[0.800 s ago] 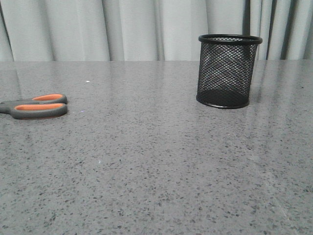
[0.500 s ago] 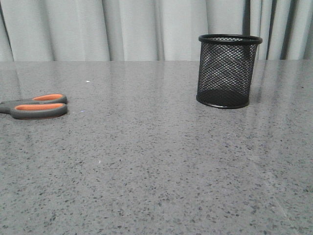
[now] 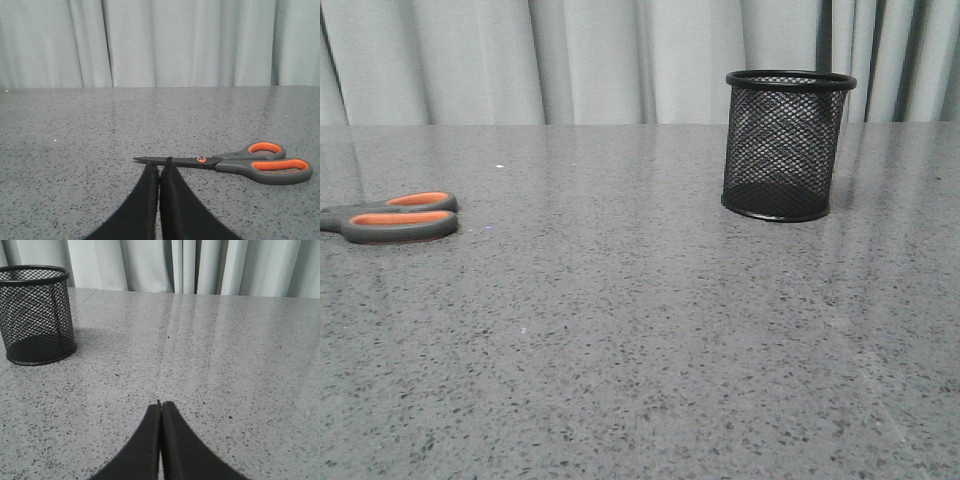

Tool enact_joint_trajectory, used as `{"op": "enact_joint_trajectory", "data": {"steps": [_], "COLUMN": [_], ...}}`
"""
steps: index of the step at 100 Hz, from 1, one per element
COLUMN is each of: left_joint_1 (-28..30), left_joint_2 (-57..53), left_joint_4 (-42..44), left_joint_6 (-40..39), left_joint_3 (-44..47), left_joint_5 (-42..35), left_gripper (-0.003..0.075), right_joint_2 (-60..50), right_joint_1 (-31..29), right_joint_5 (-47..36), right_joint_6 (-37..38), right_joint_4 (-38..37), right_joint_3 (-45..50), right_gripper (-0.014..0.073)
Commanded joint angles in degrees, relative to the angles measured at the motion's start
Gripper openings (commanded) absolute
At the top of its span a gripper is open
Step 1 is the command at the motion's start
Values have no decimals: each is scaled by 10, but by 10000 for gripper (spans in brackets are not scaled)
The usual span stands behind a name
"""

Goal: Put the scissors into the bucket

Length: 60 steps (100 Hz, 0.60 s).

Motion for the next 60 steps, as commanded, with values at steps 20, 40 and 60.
{"op": "enact_joint_trajectory", "data": {"steps": [20,40,60], "left_joint_1": [-5,-5,-5], "left_joint_2": [-14,-14,-14], "left_joint_4": [-1,-1,-54], "left_joint_6": [-5,-5,-5], "left_joint_3": [15,15,15], "left_joint_5": [-44,-45,-45], "left_gripper": [-21,-21,-21], "right_joint_2": [-13,-13,-13], "right_joint_1": [-3,-3,-3], "right_joint_5": [-41,-57,-96], "right_joint_6": [-2,-2,-2], "right_joint_4": [-3,22,137], "right_joint_3": [9,9,9], "right_gripper": [-51,-51,-51]}}
